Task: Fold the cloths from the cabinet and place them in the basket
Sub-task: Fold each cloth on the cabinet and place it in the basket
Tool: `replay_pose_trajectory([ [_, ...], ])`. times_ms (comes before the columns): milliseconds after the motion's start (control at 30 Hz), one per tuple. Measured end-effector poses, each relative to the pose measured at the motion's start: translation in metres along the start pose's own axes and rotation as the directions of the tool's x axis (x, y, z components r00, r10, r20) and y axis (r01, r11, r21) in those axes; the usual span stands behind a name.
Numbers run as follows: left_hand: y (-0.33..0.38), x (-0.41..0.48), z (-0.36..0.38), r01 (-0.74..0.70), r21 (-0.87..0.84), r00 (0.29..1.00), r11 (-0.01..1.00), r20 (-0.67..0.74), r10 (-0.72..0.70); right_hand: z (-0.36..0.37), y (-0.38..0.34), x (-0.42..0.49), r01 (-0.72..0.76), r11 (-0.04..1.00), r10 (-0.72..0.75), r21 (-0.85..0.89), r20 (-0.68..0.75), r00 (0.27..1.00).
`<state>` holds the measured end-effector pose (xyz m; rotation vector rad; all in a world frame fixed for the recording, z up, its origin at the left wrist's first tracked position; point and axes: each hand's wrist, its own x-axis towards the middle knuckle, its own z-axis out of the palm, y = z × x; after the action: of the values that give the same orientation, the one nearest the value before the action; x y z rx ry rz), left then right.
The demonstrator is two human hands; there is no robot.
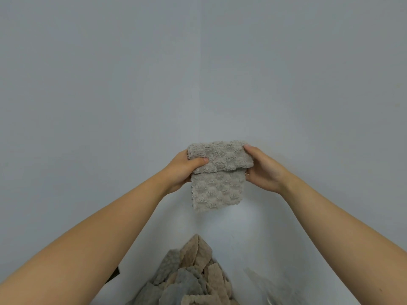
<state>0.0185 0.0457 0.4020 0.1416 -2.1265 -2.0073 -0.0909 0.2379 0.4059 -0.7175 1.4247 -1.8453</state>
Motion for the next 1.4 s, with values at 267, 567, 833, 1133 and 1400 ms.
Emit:
replay_pose_trajectory([
  [267,-0.004,0.001,-0.005,0.102,-0.123,0.995,0.987,0.011,-0.101,-0.004,0.012,-0.003,-0.066,0.995,0.063,-0.068,-0.053,0.997],
  [567,-0.009,-0.005,0.001,0.273,-0.163,0.958,0.948,0.137,-0.252,-0.004,0.011,-0.005,0.014,0.996,-0.025,-0.086,-0.13,0.991],
  [833,-0.009,-0.004,-0.006,0.157,-0.303,0.986,0.94,0.0,-0.165,-0.006,0.012,-0.006,-0.019,0.998,0.026,0.056,-0.11,0.994],
  [1133,-0.006,-0.013,-0.009,0.113,-0.531,0.994,0.84,0.064,-0.094,-0.001,0.011,-0.008,-0.004,0.957,0.04,0.29,-0.12,0.992],
  [1400,-0.008,-0.014,-0.01,0.167,-0.617,0.984,0.769,0.058,-0.167,-0.002,0.014,-0.007,0.015,0.88,-0.011,0.475,-0.011,1.0],
])
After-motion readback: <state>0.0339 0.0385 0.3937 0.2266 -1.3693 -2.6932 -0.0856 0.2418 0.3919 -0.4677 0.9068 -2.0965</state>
